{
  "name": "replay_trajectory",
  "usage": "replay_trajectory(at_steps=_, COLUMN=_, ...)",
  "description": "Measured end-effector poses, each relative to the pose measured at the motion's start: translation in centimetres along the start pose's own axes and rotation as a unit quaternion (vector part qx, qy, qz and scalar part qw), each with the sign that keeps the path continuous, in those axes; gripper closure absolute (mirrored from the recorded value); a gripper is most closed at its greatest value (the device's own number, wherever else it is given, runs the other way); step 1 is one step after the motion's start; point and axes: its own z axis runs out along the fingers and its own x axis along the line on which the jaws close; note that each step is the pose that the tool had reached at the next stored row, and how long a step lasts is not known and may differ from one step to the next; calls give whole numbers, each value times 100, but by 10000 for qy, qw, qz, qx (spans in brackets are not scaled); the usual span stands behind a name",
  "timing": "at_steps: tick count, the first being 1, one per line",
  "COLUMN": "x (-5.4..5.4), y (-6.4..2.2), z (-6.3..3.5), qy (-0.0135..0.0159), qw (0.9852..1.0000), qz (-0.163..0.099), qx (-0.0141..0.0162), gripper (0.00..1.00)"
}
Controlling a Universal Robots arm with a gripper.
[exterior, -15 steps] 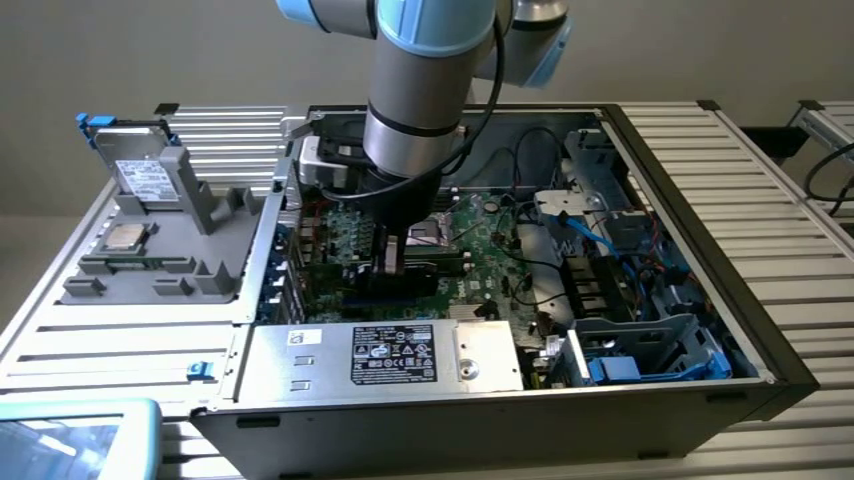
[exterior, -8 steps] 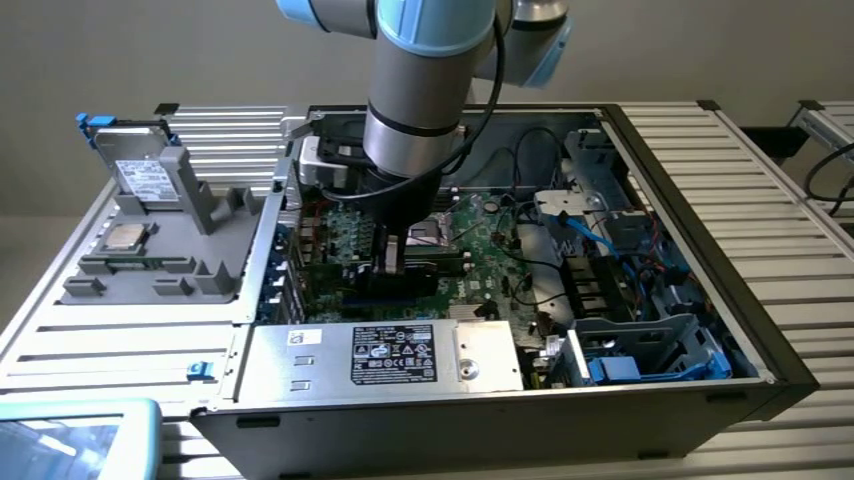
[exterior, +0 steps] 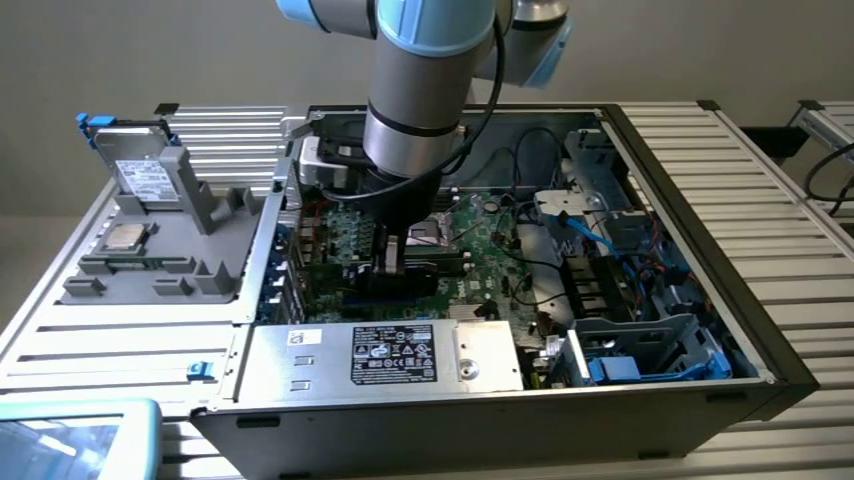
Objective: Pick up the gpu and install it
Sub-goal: 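Insert the gpu into the slot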
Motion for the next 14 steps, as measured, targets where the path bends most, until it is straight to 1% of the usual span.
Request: replay_trajectory(at_steps=14, x=0, y=-1, z=2, qy=-1, qw=10000, qz=0, qx=0, gripper=72)
